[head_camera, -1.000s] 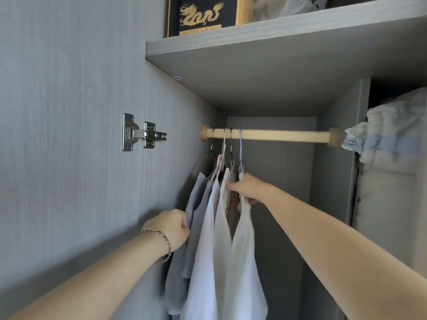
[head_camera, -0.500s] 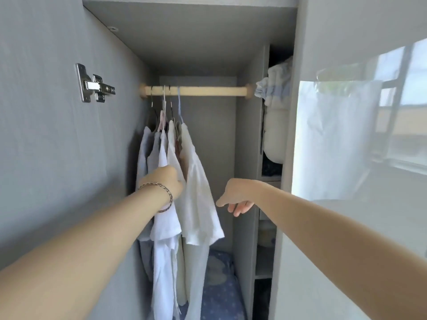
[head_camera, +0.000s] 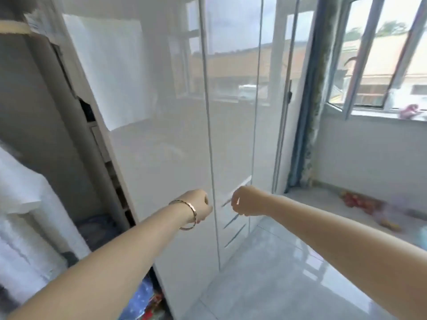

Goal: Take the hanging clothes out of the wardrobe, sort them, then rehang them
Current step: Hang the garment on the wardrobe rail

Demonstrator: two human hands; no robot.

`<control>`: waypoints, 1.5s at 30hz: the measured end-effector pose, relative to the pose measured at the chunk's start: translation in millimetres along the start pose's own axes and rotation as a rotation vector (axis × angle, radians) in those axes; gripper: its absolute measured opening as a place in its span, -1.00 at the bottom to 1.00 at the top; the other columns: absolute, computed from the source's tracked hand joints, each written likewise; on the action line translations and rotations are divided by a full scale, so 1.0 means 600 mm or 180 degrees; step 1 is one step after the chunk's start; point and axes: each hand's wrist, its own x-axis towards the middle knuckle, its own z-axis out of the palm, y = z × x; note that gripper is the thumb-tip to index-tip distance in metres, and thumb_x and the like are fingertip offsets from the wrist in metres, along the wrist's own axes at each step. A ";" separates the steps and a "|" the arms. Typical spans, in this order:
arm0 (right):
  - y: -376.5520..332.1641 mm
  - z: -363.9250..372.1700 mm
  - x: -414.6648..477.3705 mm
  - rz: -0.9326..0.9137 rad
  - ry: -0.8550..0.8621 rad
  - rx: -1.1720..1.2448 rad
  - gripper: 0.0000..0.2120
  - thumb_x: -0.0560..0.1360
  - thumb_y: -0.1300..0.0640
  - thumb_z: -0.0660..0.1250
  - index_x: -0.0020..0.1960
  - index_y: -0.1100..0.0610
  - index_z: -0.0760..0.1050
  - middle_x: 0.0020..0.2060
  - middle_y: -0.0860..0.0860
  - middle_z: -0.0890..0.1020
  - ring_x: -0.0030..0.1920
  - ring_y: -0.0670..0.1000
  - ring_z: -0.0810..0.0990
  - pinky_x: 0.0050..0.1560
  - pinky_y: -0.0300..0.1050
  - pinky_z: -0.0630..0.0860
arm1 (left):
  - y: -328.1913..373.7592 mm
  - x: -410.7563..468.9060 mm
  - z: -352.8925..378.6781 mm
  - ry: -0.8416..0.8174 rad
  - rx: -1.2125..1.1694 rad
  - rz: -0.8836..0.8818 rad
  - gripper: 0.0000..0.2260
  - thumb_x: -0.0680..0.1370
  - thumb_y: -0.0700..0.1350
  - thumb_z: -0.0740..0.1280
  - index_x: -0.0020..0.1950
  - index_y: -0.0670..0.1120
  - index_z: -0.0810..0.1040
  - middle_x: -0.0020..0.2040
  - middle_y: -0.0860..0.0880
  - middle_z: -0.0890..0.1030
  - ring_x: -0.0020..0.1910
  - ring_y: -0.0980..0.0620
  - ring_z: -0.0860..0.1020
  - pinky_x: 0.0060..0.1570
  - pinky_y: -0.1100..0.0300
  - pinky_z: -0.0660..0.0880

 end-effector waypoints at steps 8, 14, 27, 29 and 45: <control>0.369 0.108 -0.324 0.1570 0.0350 0.0083 -0.69 0.51 0.18 0.13 0.13 0.04 0.57 0.14 0.04 0.59 0.13 0.14 0.56 0.16 -0.06 0.52 | 0.313 -0.027 0.291 -0.0401 0.0302 0.1227 -0.84 0.54 -0.10 0.16 0.03 -0.03 0.50 0.05 -0.07 0.61 0.03 -0.11 0.55 -0.05 0.17 0.43; 0.460 0.220 -0.588 0.2527 0.0158 -0.0155 -0.70 0.54 0.26 0.14 0.21 0.17 0.53 0.16 0.13 0.57 0.17 0.15 0.55 0.10 -0.06 0.48 | 0.472 -0.143 0.440 -0.0971 0.0755 0.2214 -0.81 0.56 -0.08 0.14 0.09 -0.02 0.49 0.11 -0.01 0.58 0.06 -0.06 0.54 -0.04 0.18 0.43; 0.295 0.510 -1.005 0.4815 0.0316 0.1422 -0.73 0.52 0.20 0.17 0.16 0.12 0.55 0.14 0.10 0.59 0.13 0.14 0.57 0.07 -0.05 0.51 | 0.550 -0.509 0.628 -0.1987 0.1443 0.4072 -0.88 0.57 -0.09 0.13 -0.06 -0.08 0.42 -0.04 -0.08 0.55 -0.05 -0.09 0.53 -0.08 0.14 0.44; 0.251 0.544 -1.053 0.5076 0.0391 0.1600 -0.73 0.53 0.19 0.16 0.15 0.12 0.54 0.17 0.09 0.58 0.16 0.13 0.55 0.13 -0.04 0.50 | 0.546 -0.570 0.648 -0.2140 0.1601 0.4381 -0.86 0.59 -0.08 0.13 -0.12 -0.09 0.38 -0.04 -0.11 0.55 -0.02 -0.10 0.54 -0.08 0.14 0.43; 0.087 0.715 -1.355 0.6458 0.0835 0.2242 -0.72 0.53 0.22 0.14 0.15 0.05 0.53 0.22 0.07 0.53 0.20 0.12 0.53 0.10 -0.14 0.44 | 0.568 -0.937 0.751 -0.2412 0.1792 0.5379 -0.77 0.59 -0.14 0.12 0.17 -0.13 0.46 0.13 -0.09 0.56 0.13 -0.10 0.53 -0.12 0.19 0.36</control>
